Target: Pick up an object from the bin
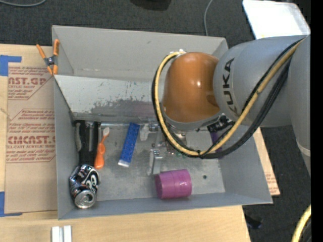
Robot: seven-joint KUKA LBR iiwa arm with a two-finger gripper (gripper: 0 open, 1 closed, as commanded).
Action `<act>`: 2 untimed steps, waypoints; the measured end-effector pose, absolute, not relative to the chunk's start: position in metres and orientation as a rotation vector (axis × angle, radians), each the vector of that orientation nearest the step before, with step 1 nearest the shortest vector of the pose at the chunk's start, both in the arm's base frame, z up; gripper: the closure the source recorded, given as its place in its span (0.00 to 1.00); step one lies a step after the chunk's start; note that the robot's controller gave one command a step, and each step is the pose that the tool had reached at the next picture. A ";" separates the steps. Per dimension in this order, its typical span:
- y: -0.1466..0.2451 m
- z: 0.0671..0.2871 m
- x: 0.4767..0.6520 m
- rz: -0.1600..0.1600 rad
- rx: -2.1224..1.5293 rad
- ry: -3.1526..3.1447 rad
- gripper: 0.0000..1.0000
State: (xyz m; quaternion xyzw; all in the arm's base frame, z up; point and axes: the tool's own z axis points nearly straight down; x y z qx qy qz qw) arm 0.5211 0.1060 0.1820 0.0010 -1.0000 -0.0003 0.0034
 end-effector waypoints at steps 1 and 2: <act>0.105 0.186 0.523 -0.002 0.002 -3.142 0.00; 0.111 0.129 0.552 -0.002 0.485 -3.112 0.00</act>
Offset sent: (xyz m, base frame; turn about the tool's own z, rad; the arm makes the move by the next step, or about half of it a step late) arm 0.0534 0.0069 -0.1120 -0.5747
